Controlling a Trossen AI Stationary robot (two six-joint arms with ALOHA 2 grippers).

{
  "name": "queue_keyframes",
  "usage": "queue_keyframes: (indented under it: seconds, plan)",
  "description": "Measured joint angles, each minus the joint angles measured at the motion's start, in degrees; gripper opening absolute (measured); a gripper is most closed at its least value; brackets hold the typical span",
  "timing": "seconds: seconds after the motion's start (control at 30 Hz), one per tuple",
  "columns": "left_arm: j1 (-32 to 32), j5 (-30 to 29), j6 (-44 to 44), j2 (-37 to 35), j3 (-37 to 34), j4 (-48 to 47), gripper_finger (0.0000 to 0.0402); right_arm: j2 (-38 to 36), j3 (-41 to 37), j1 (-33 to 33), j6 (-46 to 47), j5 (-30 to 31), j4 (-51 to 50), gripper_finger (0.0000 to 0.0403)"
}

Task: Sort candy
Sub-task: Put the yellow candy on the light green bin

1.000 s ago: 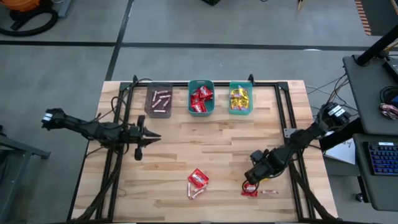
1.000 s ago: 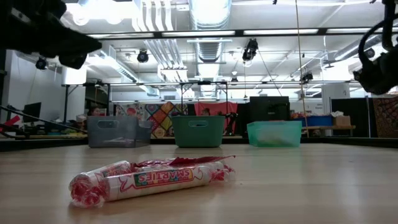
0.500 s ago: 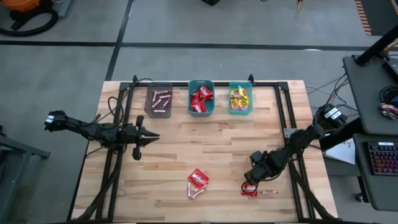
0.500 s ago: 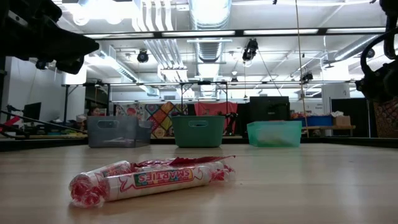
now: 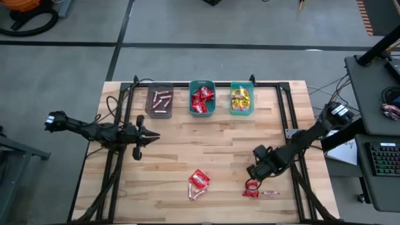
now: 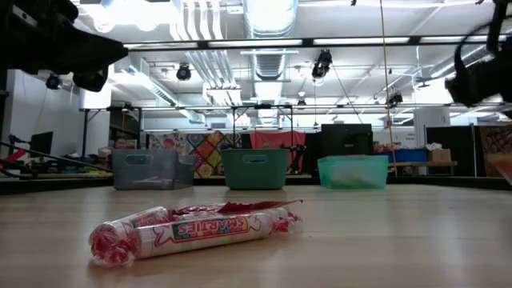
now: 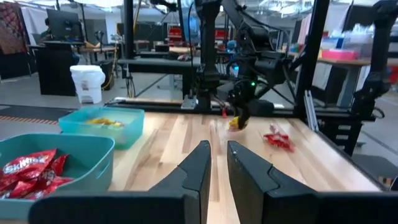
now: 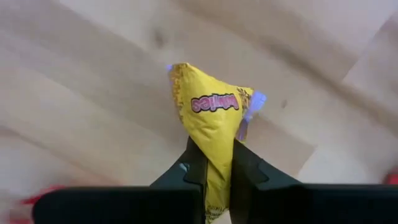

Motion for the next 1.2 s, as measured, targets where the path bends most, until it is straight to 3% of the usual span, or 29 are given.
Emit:
queue_keyframes:
  seconds: [0.2, 0.27, 0.37, 0.5, 0.6, 0.7, 0.9, 1.03, 1.2]
  plan:
    - [0.0, -1.0, 0.2, 0.1, 0.0, 2.5, 0.0038, -10.0, 1.1, -4.6, -9.1, 16.0, 4.4, 0.0027]
    - [0.0, -2.8, 0.3, 0.2, 0.0, 3.0, 0.0038, -13.2, 1.1, -8.1, -17.5, 20.2, 10.7, 0.0027]
    - [0.0, -6.1, 0.7, 0.1, 0.0, 3.1, 0.0038, -16.2, 0.8, -15.1, -34.9, 20.3, 22.5, 0.0027]
    - [0.0, -8.9, 1.4, 0.1, 0.0, 3.1, 0.0038, -17.8, 0.8, -27.8, -54.5, 9.9, 35.0, 0.0028]
    - [0.0, -9.0, 1.7, 0.1, 0.0, 3.1, 0.0038, -17.7, 0.8, -39.7, -62.9, 1.7, 37.6, 0.0028]
    - [0.0, -9.0, 1.8, 0.1, 0.0, 3.1, 0.0038, -16.7, 0.7, -53.0, -68.7, -4.1, 37.4, 0.0028]
    - [0.0, -9.8, 1.8, 0.2, 0.0, 3.1, 0.0038, -11.2, 0.6, -75.9, -69.9, -9.6, 37.6, 0.0028]
    - [0.0, -12.2, 1.9, 0.4, 0.0, 3.1, 0.0038, -4.6, 0.6, -82.7, -69.3, -18.0, 39.8, 0.003]
    - [0.0, -13.3, 2.0, 1.0, 0.0, 3.1, 0.0038, 2.5, 0.6, -83.7, -69.3, -22.8, 44.3, 0.0058]
